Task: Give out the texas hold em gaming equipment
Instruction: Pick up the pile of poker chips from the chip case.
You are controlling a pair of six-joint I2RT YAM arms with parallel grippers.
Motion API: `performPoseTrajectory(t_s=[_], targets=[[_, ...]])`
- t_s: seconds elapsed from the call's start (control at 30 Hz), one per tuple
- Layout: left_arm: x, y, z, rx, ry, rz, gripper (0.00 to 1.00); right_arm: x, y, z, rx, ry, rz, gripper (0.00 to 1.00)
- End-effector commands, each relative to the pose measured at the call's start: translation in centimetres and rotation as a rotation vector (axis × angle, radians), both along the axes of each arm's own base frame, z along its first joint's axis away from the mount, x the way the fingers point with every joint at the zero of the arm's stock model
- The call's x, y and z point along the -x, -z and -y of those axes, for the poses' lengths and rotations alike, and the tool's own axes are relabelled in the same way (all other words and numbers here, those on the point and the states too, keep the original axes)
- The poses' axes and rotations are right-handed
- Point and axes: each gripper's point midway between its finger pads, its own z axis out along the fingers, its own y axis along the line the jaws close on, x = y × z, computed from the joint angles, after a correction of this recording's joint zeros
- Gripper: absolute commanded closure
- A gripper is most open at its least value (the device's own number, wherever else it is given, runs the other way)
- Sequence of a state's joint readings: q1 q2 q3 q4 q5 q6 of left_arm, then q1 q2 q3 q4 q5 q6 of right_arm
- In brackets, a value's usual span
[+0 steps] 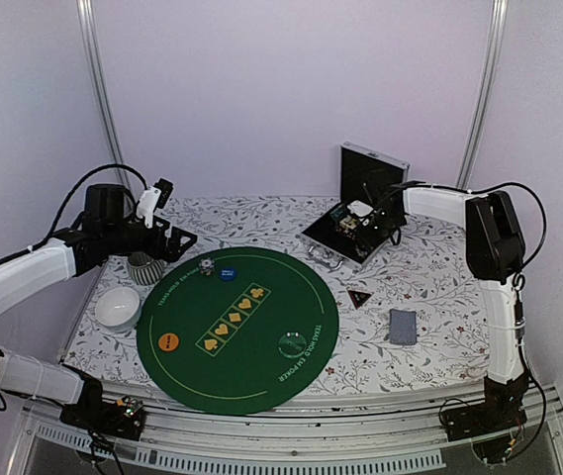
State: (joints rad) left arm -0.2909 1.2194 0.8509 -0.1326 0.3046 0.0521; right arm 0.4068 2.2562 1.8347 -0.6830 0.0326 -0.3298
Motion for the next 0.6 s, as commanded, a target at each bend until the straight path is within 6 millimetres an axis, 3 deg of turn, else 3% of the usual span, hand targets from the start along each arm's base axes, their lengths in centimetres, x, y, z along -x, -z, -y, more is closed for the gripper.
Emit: performPoseTrajectory(t_s=[0.0, 0.3, 0.57], targets=[[0.4, 0.7, 0.6, -0.001, 0.024, -0.011, 0.02, 1.1, 1.2, 0.2, 0.021, 0.026, -0.029, 0.57], [0.4, 0.7, 0.6, 0.000, 0.025, -0.012, 0.02, 2.4, 0.5, -1.9, -0.080, -0.042, -0.053, 0.57], [0.4, 0.7, 0.7, 0.003, 0.030, -0.015, 0.02, 1.6, 1.6, -0.3, 0.000, 0.028, -0.029, 0.54]])
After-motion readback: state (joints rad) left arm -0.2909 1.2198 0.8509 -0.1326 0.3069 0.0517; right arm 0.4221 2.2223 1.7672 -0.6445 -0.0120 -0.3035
